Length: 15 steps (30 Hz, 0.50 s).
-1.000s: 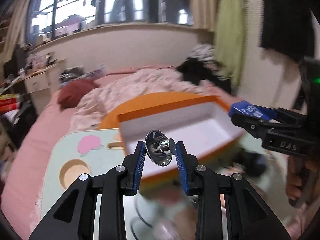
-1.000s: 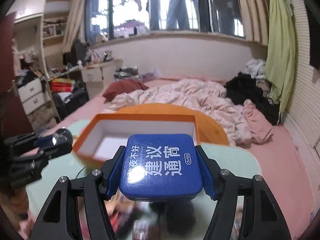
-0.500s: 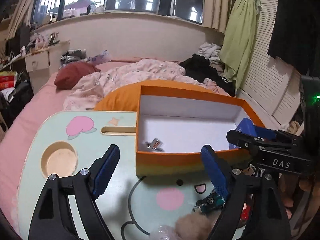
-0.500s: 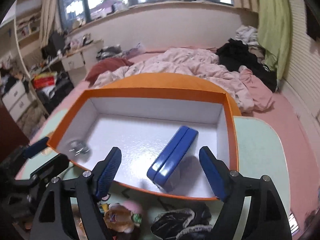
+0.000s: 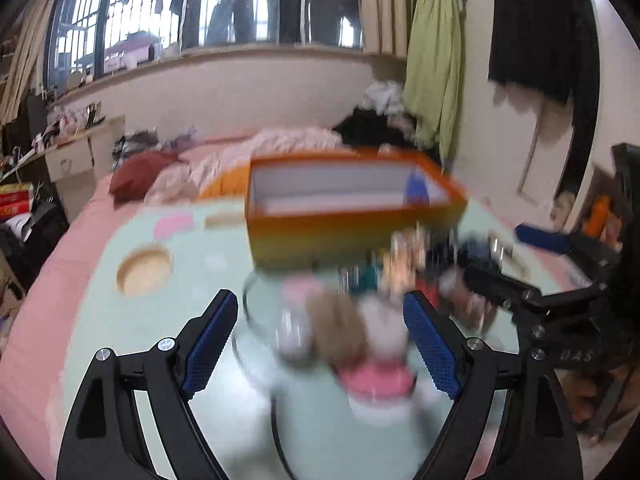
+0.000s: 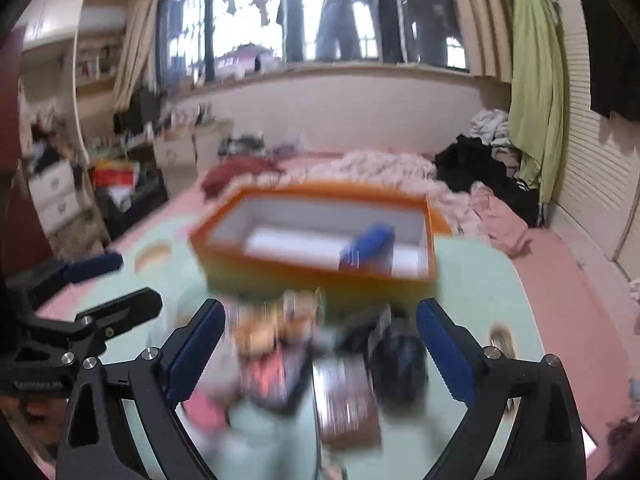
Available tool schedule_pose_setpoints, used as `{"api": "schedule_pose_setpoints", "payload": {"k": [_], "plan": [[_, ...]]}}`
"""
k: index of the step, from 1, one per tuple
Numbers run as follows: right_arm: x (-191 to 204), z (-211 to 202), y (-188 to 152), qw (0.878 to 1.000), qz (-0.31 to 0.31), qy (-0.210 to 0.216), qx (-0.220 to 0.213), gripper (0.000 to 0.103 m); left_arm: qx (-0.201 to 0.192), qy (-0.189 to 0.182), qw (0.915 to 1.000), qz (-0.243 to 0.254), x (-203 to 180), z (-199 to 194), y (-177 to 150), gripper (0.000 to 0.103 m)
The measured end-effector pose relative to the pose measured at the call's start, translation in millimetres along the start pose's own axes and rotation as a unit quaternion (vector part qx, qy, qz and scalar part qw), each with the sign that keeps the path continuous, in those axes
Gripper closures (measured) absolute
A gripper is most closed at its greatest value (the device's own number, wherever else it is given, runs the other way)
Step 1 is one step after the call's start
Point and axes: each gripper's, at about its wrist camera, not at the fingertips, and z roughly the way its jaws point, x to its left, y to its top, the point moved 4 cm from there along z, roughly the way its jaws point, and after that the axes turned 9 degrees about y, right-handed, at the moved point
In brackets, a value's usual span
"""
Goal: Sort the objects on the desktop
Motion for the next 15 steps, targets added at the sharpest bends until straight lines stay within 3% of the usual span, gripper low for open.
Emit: {"api": "schedule_pose_setpoints", "payload": {"k": [2,7,10,12,15], "plan": [[-1.2,1.5,-22.7,0.999,-0.008,-0.038,0.028,0.006,0.023,0.0,0.9997,0.011,-6.0,6.7,-15.0,0.018],[-11.3,2.3,-56.4,0.997,0.002,-0.043,0.063,0.006,0.062,0.001,0.9981,-0.01,-7.9,22.8,-30.8,0.018],[-24.8,16.2,-74.0,0.995,0.035,-0.016,0.097,0.006,0.088,0.02,0.9959,0.008,-13.3,34.6,-40.6,0.013],[-30.4,18.7,-75.6,0.995,0.04,-0.022,0.089,0.0,0.089,0.027,0.9955,0.015,-17.0,37.0,-42.8,0.0],[-31.5,18.8,-75.8,0.996,0.041,-0.021,0.078,0.0,0.09,0.027,0.9954,0.019,-19.4,40.2,-45.2,0.0]]}}
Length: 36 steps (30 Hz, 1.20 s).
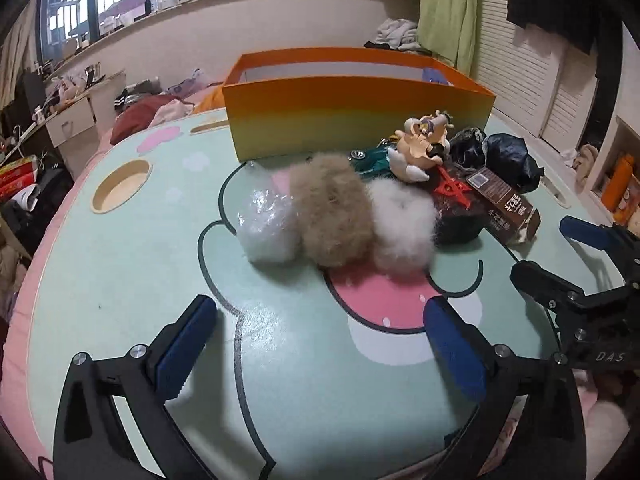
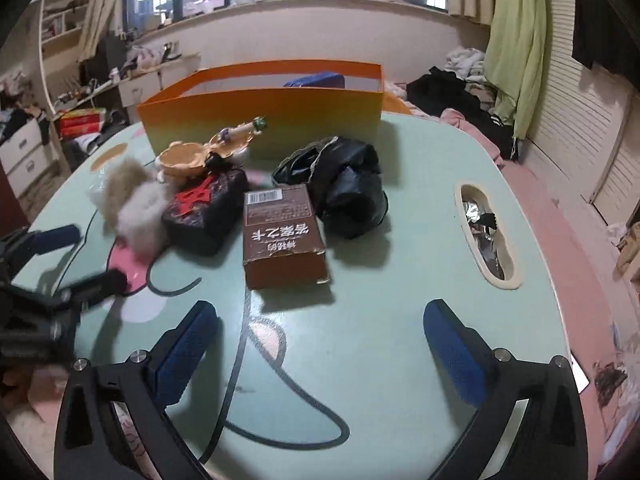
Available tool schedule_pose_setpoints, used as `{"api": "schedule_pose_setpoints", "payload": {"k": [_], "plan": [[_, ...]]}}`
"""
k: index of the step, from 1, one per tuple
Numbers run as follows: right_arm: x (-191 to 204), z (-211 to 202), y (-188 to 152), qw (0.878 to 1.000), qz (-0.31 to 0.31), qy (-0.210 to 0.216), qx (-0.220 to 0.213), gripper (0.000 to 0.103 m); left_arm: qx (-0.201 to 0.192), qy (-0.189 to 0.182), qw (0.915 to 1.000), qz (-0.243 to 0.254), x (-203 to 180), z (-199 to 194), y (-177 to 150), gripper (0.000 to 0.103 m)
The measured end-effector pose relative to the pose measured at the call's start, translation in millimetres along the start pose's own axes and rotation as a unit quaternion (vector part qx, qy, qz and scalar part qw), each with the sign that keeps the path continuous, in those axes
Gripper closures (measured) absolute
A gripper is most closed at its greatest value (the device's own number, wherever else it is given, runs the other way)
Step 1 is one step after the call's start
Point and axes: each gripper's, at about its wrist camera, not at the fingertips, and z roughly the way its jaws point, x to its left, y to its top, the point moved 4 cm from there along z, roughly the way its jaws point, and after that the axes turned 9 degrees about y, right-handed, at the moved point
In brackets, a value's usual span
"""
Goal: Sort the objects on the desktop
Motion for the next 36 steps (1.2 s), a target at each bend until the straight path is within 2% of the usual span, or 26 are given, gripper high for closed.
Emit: {"api": "schedule_pose_setpoints", "payload": {"k": [12,14,16,18,22,25,29,30,31,36], "plan": [[-1.8,-4.7,-3.1,1.0,-0.004,0.01,-0.028,0.001,-0.005,-0.001,1.0,-0.002,3.4,2.2,3.4,0.0],[-3.8,-7.5,-2.9,0.999,0.0,0.015,-0.045,0.008,-0.005,-0.001,1.0,-0.002,3.6,1.4,3.5,0.0],[-6.7,-10.7,-1.7,0.998,0.004,0.022,-0.056,0.022,-0.005,-0.002,1.0,-0.002,3.8,0.8,4.5,0.0],[-9.2,-13.2,2.6,0.997,0.011,0.042,-0.059,0.03,-0.005,-0.002,1.0,-0.002,3.9,1.1,5.4,0.0],[-4.2,-14.7,15.1,0.997,-0.002,0.048,-0.058,0.037,-0.005,-0.002,1.0,-0.002,4.2,0.9,5.6,0.0],[7.4,0.9,25.2,0.998,-0.023,0.064,-0.011,0.038,-0.005,-0.002,1.0,-0.001,4.2,0.8,5.6,0.0],[6.6,21.1,42.5,0.998,-0.002,0.062,0.02,0.04,-0.005,-0.003,1.0,-0.001,4.3,0.9,5.5,0.0],[6.5,23.2,45.7,0.998,0.001,0.067,0.022,0.046,-0.006,-0.003,1.0,-0.001,4.3,0.7,5.6,0.0],[7.2,23.8,46.4,0.997,0.004,0.077,0.023,0.062,-0.006,-0.003,1.0,0.0,4.2,0.4,5.8,0.0],[11.2,7.8,32.3,0.994,-0.004,0.111,-0.007,0.063,-0.01,-0.015,0.9998,-0.008,5.2,-2.5,7.0,0.0]]}}
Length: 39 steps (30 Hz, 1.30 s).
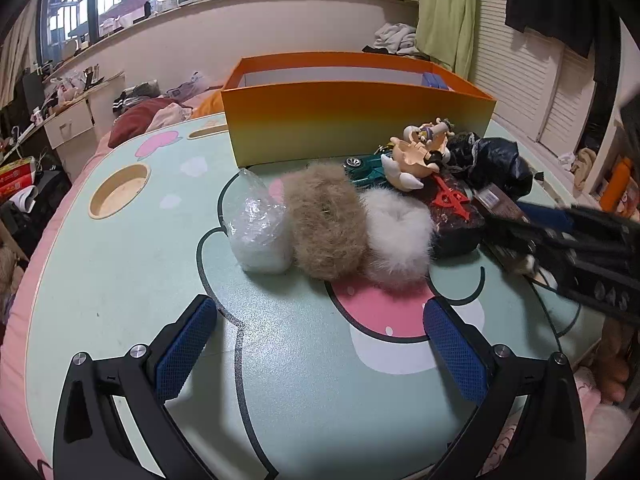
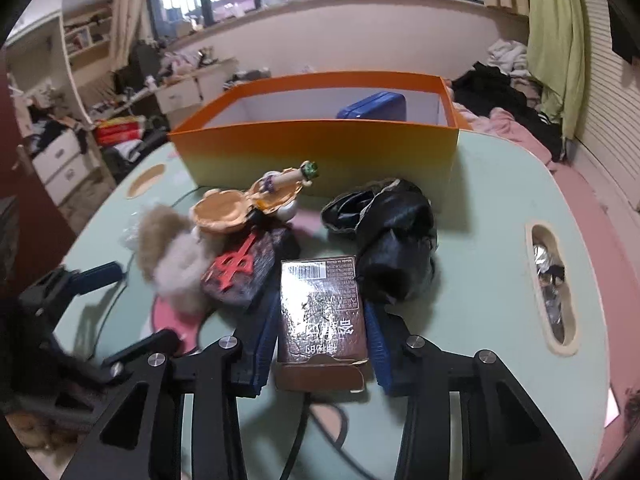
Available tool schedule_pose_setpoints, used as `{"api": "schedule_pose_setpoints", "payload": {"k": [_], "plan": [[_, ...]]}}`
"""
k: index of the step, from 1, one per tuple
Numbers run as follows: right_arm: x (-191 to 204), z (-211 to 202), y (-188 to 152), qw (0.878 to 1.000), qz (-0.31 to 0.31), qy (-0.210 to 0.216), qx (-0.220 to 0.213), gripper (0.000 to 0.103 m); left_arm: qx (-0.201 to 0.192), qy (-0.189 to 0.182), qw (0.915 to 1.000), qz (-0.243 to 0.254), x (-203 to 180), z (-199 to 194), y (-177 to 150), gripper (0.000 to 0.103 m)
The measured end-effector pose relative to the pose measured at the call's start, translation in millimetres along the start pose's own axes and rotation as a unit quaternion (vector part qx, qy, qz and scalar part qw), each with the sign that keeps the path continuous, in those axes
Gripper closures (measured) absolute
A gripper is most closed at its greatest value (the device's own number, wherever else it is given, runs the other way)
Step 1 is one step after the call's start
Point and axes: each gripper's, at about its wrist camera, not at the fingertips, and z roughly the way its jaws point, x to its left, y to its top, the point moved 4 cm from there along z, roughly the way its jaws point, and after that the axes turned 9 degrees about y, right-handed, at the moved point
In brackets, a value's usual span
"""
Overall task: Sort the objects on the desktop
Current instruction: 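Grasp the brown card box with right tool while left tool grasps the clear plastic bag, then drop the card box into orange box with right tool while left tool drops the bag in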
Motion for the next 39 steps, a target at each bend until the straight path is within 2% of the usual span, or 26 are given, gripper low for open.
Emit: {"api": "schedule_pose_setpoints", "payload": {"k": [2,4,7,10,15,20,22,25,28,30,32,36,39], "plan": [[2.6,-7.6,-7.2,1.0,-0.01,-0.002,-0.013,0.063,-0.005,-0.02,0.9997,-0.016,5.3,-3.8,1.9,0.001],[4.4,-16.8,-12.9,0.999,-0.017,-0.005,-0.029,0.063,-0.01,-0.019,0.9993,-0.029,14.2,-6.8,6.6,0.006],[6.6,-21.8,-20.9,0.999,-0.022,-0.006,-0.049,0.063,-0.025,-0.014,0.9986,-0.044,26.5,-10.6,16.3,0.02],[6.0,-18.8,-23.6,0.999,-0.012,0.002,-0.049,0.063,-0.033,-0.019,0.9982,-0.046,27.0,-11.5,22.8,0.033],[3.4,-19.6,-24.9,0.999,-0.002,0.004,-0.052,0.063,-0.046,-0.023,0.997,-0.057,23.9,-10.7,34.0,0.037],[5.4,-19.0,-26.0,0.999,-0.001,0.007,-0.051,0.063,-0.066,-0.013,0.9934,-0.093,44.2,-14.5,36.6,0.038],[5.8,-18.8,-26.2,0.999,-0.001,0.007,-0.051,0.063,-0.064,0.006,0.9925,-0.104,52.5,-11.2,37.1,0.057],[7.3,-18.1,-26.9,0.999,-0.003,0.008,-0.05,0.063,-0.054,0.001,0.9942,-0.093,51.7,-1.6,37.2,0.058],[7.0,-17.8,-27.6,0.999,-0.002,0.008,-0.049,0.063,-0.049,-0.006,0.9982,-0.036,32.5,0.5,37.4,0.057],[6.9,-16.8,-29.2,0.999,-0.002,0.009,-0.046,0.063,-0.01,0.002,0.9999,-0.001,19.8,13.8,31.3,0.057],[6.6,-16.5,-29.7,0.999,0.0,0.008,-0.045,0.063,-0.027,0.015,0.9995,-0.004,19.9,17.7,27.4,0.069],[7.0,-18.9,-30.1,0.999,0.001,0.009,-0.05,0.063,-0.019,-0.023,0.9991,-0.03,27.3,21.4,29.5,0.069],[7.6,-28.6,-26.3,0.997,-0.005,0.004,-0.072,0.063,-0.046,-0.011,0.9981,-0.041,37.9,9.8,36.3,0.07]]}}
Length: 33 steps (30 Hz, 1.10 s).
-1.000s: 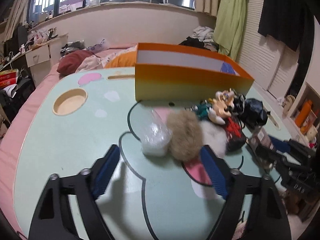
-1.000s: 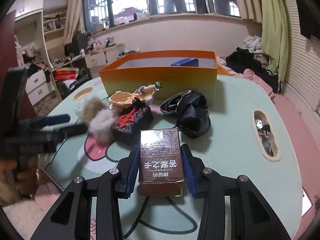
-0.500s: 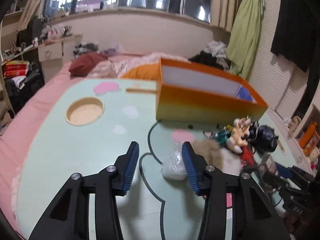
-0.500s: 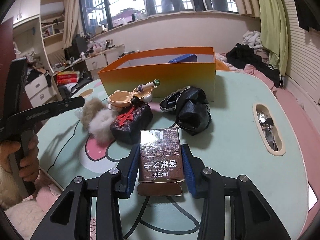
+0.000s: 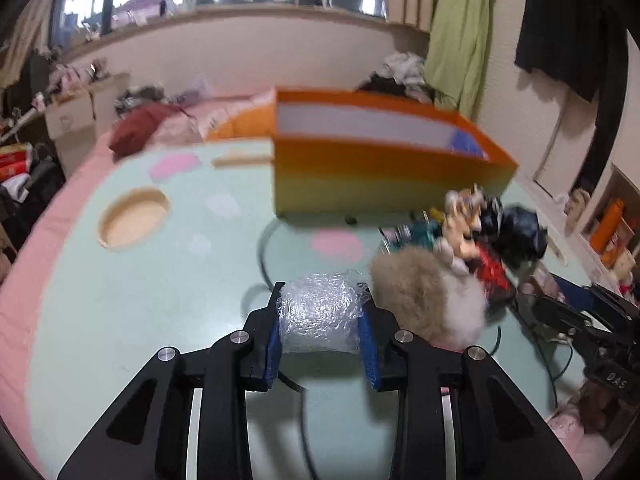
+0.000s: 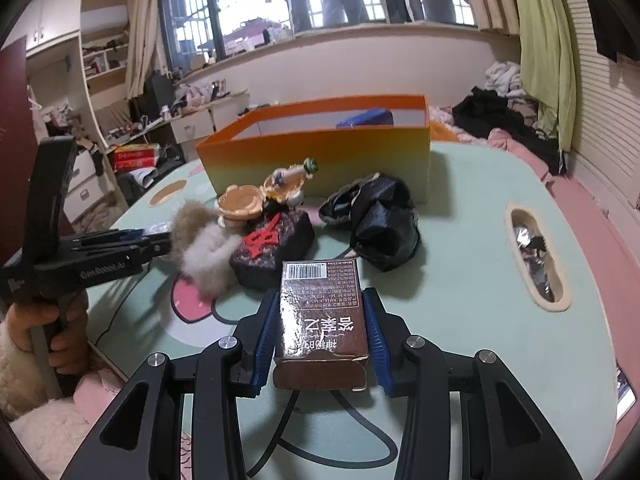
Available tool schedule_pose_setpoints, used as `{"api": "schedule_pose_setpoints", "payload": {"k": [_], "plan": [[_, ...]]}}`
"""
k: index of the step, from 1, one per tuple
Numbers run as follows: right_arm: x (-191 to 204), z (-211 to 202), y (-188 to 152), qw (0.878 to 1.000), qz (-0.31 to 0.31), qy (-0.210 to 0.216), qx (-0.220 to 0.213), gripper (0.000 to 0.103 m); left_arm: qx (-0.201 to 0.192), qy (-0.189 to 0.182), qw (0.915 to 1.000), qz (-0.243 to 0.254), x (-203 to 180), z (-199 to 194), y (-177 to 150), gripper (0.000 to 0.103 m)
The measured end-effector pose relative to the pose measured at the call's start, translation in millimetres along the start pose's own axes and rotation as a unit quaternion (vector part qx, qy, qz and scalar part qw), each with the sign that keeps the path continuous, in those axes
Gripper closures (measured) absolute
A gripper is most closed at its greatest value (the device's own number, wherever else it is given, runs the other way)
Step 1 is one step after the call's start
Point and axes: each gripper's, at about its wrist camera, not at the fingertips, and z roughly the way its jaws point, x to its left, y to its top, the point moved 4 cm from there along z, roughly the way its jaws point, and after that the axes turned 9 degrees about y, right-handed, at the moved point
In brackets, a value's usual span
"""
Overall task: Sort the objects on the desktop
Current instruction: 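Drop the card box into orange box with right tool while left tool drops the bag in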
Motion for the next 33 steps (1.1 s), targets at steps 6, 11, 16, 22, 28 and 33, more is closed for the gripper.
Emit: {"api": "schedule_pose_setpoints", "payload": {"k": [6,11,16,22,28,33], "plan": [[-4.6,-22.8,61.7,0.998,0.003,-0.001,-0.055,0.063,-0.063,-0.019,0.9978,-0.011,-6.7,-20.1,55.5,0.069],[-29.7,26.3,131.0,0.999,0.038,-0.031,-0.005,0.063,-0.054,-0.057,0.9966,-0.024,-33.1,3.0,101.4,0.069],[-49.6,99.2,144.7,0.992,0.092,-0.03,0.079,0.062,0.017,-0.049,0.9977,-0.043,-42.7,57.7,130.2,0.069],[-45.0,105.8,158.8,0.996,0.069,-0.04,0.037,0.05,0.014,-0.078,0.9927,-0.091,-34.0,61.9,129.2,0.039],[-25.0,25.9,141.2,0.996,0.042,-0.058,-0.061,0.013,-0.072,-0.049,0.9948,-0.052,-24.8,-0.7,106.6,0.018],[-6.1,-15.8,98.9,0.998,0.03,-0.036,-0.044,0.008,-0.028,-0.066,0.9974,0.003,-31.6,-28.2,45.7,0.018]]}}
